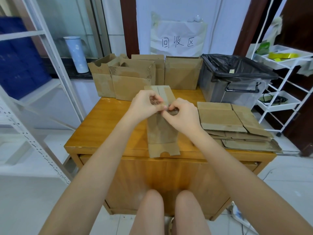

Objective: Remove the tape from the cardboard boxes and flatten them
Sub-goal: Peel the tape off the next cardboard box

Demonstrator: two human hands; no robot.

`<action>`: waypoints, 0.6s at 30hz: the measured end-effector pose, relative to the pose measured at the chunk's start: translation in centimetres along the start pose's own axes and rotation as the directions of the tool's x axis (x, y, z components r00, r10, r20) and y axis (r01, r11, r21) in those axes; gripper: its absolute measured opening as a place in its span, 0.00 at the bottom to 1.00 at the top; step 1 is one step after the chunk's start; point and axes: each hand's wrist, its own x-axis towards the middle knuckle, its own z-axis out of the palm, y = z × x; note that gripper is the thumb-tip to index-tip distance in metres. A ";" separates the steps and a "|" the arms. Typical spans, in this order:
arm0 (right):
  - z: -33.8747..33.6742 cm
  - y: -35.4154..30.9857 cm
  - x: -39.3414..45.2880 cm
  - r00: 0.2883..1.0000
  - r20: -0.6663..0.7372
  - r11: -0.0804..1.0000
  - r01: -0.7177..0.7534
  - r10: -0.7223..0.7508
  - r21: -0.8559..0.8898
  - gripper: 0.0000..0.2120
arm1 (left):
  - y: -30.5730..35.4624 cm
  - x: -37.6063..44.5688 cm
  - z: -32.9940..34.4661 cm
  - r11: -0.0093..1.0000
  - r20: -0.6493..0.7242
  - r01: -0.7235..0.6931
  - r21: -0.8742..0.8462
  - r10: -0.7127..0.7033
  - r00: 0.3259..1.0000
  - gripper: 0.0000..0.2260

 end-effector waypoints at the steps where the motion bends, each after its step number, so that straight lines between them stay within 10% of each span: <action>1: 0.0 -0.2 0.0 1.000 -0.008 1.000 -0.014 0.014 0.002 0.12 | 0.1 0.0 0.0 1.000 0.009 0.002 -0.001 -0.002 1.000 0.09; 18: -0.2 -0.2 0.1 0.985 0.141 0.992 0.110 -0.100 -0.067 0.08 | 0.0 -0.9 0.0 0.986 0.103 0.104 -0.134 -0.091 0.991 0.08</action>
